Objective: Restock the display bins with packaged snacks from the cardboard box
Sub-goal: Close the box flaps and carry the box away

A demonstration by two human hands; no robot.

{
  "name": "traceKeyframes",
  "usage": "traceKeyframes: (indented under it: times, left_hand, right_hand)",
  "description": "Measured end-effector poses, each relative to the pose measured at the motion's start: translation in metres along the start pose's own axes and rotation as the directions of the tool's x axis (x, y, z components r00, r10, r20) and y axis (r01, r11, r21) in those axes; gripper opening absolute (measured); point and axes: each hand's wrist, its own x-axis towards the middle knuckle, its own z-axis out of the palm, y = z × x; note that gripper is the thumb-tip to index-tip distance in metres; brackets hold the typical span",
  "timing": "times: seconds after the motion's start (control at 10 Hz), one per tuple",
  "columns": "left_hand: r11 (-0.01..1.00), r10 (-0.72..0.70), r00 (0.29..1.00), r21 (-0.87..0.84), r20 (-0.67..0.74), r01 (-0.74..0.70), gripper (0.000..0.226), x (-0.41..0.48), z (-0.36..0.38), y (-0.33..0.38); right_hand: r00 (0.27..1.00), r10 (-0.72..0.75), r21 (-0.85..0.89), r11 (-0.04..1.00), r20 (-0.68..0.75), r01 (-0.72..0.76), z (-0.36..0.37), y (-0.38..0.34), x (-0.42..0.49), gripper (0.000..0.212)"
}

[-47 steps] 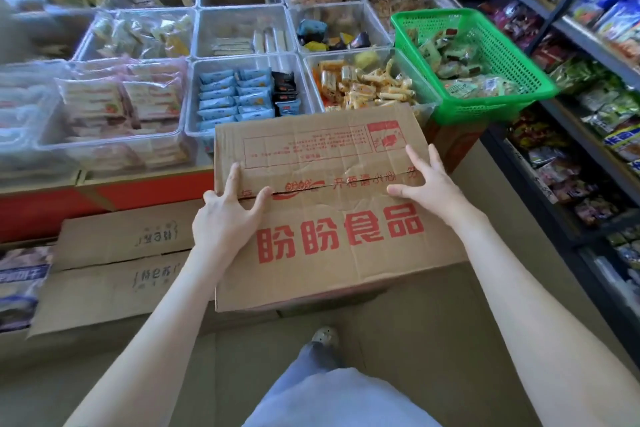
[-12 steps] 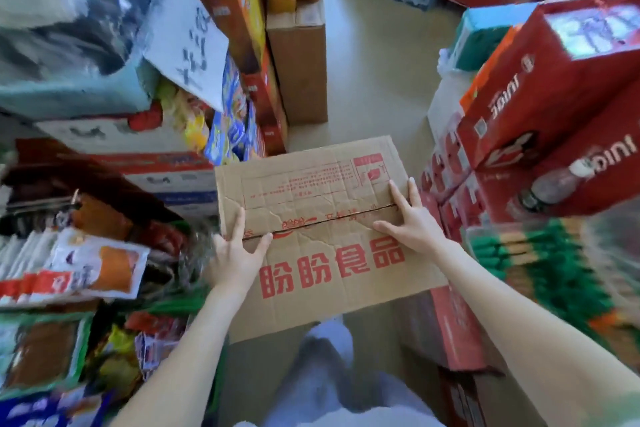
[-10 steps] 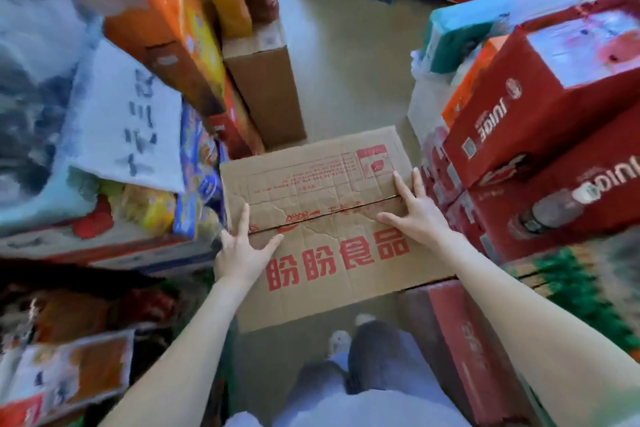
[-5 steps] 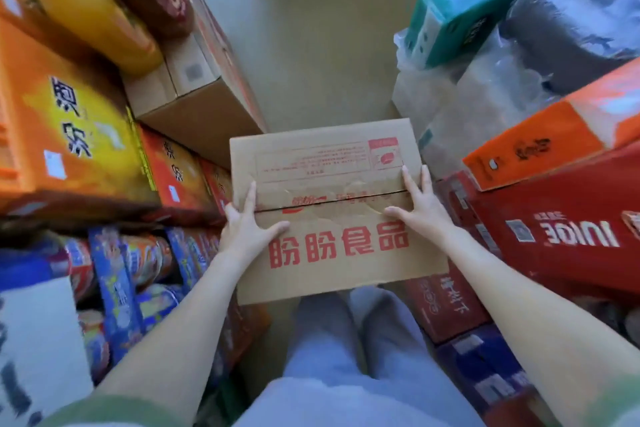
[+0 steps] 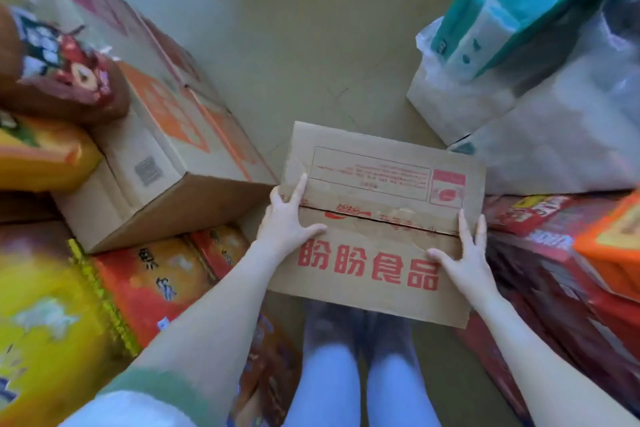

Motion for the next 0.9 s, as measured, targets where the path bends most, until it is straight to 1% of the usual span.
traceKeyframes:
  times: [0.1, 0.2, 0.3, 0.4, 0.5, 0.6, 0.7, 0.8, 0.9]
  left_hand:
    - [0.998, 0.045, 0.998, 0.038, 0.052, -0.047, 0.103, 0.056, 0.016, 0.012]
    - [0.997, 0.069, 0.990, -0.034, 0.125, -0.066, 0.100, 0.116, 0.036, 0.018]
    - [0.998, 0.061, 0.983, 0.011, 0.172, -0.064, 0.100, 0.164, 0.053, 0.029]
    - [0.982, 0.154, 0.978, 0.092, 0.139, -0.168, 0.105, 0.187, 0.071, 0.051]
    - [0.953, 0.215, 0.970, 0.191, 0.113, -0.234, 0.114, 0.205, 0.088, 0.073]
    - [0.937, 0.232, 0.966, 0.240, 0.112, -0.253, 0.120, 0.220, 0.106, 0.098]
    - [0.925, 0.245, 0.967, 0.283, 0.067, -0.254, 0.121, 0.227, 0.118, 0.121]
    - [0.901, 0.251, 0.968, 0.358, 0.026, -0.244, 0.116, 0.234, 0.122, 0.135]
    - [0.790, 0.390, 0.921, 0.516, -0.006, -0.331, 0.087, 0.206, 0.128, 0.153]
  right_hand:
    - [0.995, 0.089, 0.055, 0.995, -0.054, -0.086, 0.014, 0.016, 0.029, 0.097]
    - [0.983, 0.142, 0.091, 0.987, -0.114, -0.132, 0.030, 0.035, 0.053, 0.096]
    - [0.972, 0.187, 0.146, 0.975, -0.142, -0.166, 0.047, 0.049, 0.078, 0.097]
    - [0.960, 0.243, 0.215, 0.954, -0.141, -0.209, 0.056, 0.067, 0.097, 0.098]
    - [0.942, 0.285, 0.248, 0.939, -0.178, -0.237, 0.057, 0.082, 0.110, 0.097]
    - [0.901, 0.330, 0.250, 0.932, -0.282, -0.262, 0.060, 0.093, 0.121, 0.098]
    - [0.877, 0.362, 0.238, 0.925, -0.316, -0.296, 0.066, 0.095, 0.129, 0.096]
    - [0.870, 0.368, 0.123, 0.930, -0.328, -0.347, 0.071, 0.089, 0.135, 0.095]
    - [0.849, 0.437, 0.085, 0.898, -0.299, -0.432, 0.065, 0.076, 0.135, 0.094]
